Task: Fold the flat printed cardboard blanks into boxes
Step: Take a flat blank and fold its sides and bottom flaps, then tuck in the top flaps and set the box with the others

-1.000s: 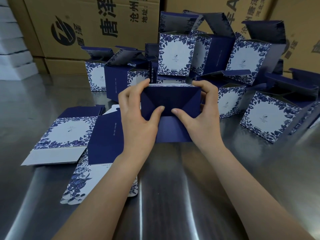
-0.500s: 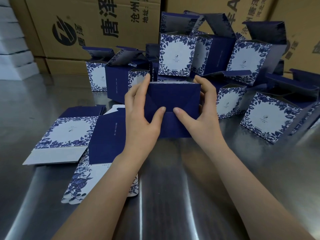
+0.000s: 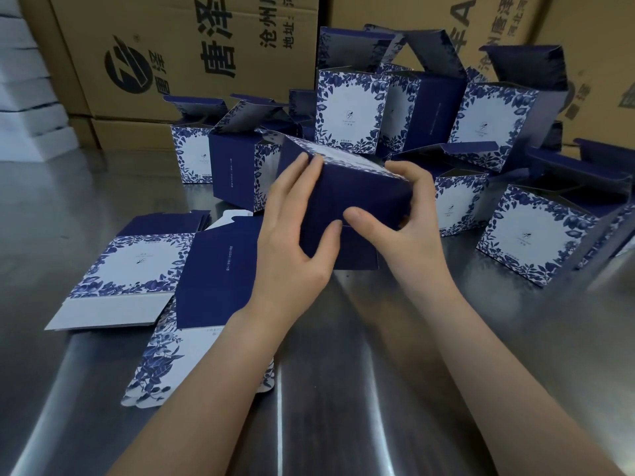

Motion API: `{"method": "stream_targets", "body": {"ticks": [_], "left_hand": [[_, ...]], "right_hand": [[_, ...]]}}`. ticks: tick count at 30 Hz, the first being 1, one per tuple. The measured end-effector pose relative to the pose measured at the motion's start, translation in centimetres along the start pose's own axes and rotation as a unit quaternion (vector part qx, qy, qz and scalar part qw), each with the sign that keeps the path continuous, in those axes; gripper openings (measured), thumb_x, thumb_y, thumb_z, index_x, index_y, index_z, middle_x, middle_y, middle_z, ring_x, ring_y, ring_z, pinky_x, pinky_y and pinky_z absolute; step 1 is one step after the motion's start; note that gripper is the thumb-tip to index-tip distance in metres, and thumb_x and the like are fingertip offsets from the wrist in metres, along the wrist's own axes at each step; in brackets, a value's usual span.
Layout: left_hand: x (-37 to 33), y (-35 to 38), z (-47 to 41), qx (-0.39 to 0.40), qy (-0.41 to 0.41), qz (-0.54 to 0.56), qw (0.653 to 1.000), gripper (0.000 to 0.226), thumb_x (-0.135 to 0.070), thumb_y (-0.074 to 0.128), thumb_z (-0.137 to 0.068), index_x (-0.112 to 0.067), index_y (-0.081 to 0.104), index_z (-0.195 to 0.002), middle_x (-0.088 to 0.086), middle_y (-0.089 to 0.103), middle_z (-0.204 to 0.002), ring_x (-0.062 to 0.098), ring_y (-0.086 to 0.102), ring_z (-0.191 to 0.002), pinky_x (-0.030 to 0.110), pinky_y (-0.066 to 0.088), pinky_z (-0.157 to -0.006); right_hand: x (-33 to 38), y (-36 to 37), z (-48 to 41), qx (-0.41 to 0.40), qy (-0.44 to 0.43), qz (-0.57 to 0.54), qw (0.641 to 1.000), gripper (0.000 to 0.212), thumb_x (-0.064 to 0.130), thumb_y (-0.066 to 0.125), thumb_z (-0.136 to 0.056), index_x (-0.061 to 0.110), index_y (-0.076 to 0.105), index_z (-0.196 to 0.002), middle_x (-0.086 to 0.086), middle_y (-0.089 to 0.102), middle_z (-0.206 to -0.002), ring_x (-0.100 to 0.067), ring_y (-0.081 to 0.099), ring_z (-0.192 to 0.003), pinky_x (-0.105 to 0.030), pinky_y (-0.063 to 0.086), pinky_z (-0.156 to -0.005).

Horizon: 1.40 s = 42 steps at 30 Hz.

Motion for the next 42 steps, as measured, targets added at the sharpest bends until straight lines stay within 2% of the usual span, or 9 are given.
{"method": "stream_targets", "body": {"ticks": [6,13,20,25,29,32,34,38,42], "left_hand": [[-0.9,1.1,0.5,0.048,-0.01,0.071,0.996,0.059,0.002,0.049,-0.088,-0.009,0.038,-0.145,0.009,0.042,-0.151,0.022,0.033,-0.146,0.047,0.03,-0.118],[-1.4,2.1,0.8,0.105,0.0,0.149,0.983,0.06,-0.007,0.042,-0.088,-0.012,0.032,-0.146,0.008,0.047,-0.148,0.016,0.038,-0.143,0.033,0.033,-0.115],[1.0,-1.9,0.3,-0.117,-0.055,0.101,0.986,0.043,-0.008,0.041,-0.093,-0.014,0.044,-0.136,0.006,0.052,-0.139,0.013,0.048,-0.132,0.027,0.037,-0.108],[6.1,-3.8,1.2,-0.233,-0.272,0.156,0.921,0.053,-0.019,0.054,-0.096,-0.019,0.033,-0.145,-0.003,0.035,-0.148,0.006,0.038,-0.134,0.017,0.035,-0.101],[8.8,-0.3,1.9,-0.137,-0.418,0.331,0.835,0.063,-0.046,0.06,-0.093,-0.029,0.033,-0.147,-0.006,0.048,-0.145,0.013,0.051,-0.127,0.043,0.041,-0.108],[7.8,2.0,1.9,-0.054,-0.428,0.424,0.797,0.076,-0.06,0.059,-0.077,-0.024,0.044,-0.143,-0.004,0.067,-0.123,0.015,0.069,-0.099,0.041,0.058,-0.078],[7.4,2.8,1.8,-0.03,-0.421,0.451,0.786,0.072,-0.062,0.053,-0.08,-0.024,0.047,-0.141,-0.005,0.068,-0.122,0.016,0.07,-0.101,0.044,0.058,-0.081],[7.7,2.3,1.3,-0.068,-0.392,0.478,0.783,0.04,-0.05,0.039,-0.1,-0.027,0.058,-0.128,-0.005,0.068,-0.126,0.017,0.064,-0.118,0.051,0.047,-0.103],[8.2,0.9,1.1,-0.122,-0.374,0.436,0.809,0.041,-0.041,0.045,-0.102,-0.022,0.05,-0.137,-0.005,0.067,-0.127,0.013,0.064,-0.117,0.043,0.047,-0.105]], "right_hand": [[-1.1,0.0,-0.1,-0.001,0.056,0.011,0.998,0.08,0.062,0.071,-0.051,0.037,0.047,-0.123,0.002,0.022,-0.151,0.0,0.02,-0.14,-0.003,0.025,-0.104],[-2.7,-0.1,0.2,-0.049,0.116,-0.054,0.991,0.074,0.056,0.077,-0.049,0.035,0.045,-0.112,-0.007,0.041,-0.139,-0.02,0.045,-0.131,-0.045,0.041,-0.108],[-5.4,-0.1,-0.1,-0.06,0.221,-0.272,0.935,0.083,0.05,0.074,-0.058,0.016,0.046,-0.128,-0.001,0.06,-0.119,-0.013,0.061,-0.1,-0.031,0.049,-0.083],[-6.8,1.1,0.3,-0.04,0.292,-0.41,0.863,0.038,0.051,0.066,-0.076,0.022,0.057,-0.099,-0.005,0.053,-0.085,-0.025,0.049,-0.08,-0.03,0.04,-0.087],[-6.5,2.3,0.6,-0.005,0.301,-0.522,0.798,0.05,0.051,0.07,-0.076,0.018,0.067,-0.113,-0.007,0.066,-0.122,-0.031,0.06,-0.114,-0.043,0.038,-0.109],[-6.5,3.3,1.0,0.008,0.32,-0.555,0.767,0.051,0.053,0.066,-0.077,0.019,0.071,-0.114,-0.005,0.068,-0.124,-0.026,0.066,-0.111,-0.043,0.052,-0.096],[-6.9,3.6,1.5,0.006,0.345,-0.551,0.759,0.048,0.055,0.064,-0.078,0.019,0.074,-0.108,-0.005,0.071,-0.118,-0.026,0.07,-0.103,-0.044,0.056,-0.087],[-7.9,2.5,1.2,-0.014,0.366,-0.4,0.84,0.046,0.051,0.054,-0.093,0.022,0.063,-0.127,-0.004,0.068,-0.125,-0.024,0.065,-0.114,-0.043,0.052,-0.096],[-6.2,-1.5,-0.1,-0.112,0.231,-0.176,0.95,0.039,0.026,0.058,-0.098,0.027,0.05,-0.136,0.003,0.061,-0.13,-0.01,0.059,-0.118,-0.04,0.043,-0.109]]}}
Point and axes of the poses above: each hand's wrist, its own z-axis away from the middle knuckle, its own y-axis out of the palm, x = y × z, the point moved 9 cm from there along -z, towards the middle knuckle
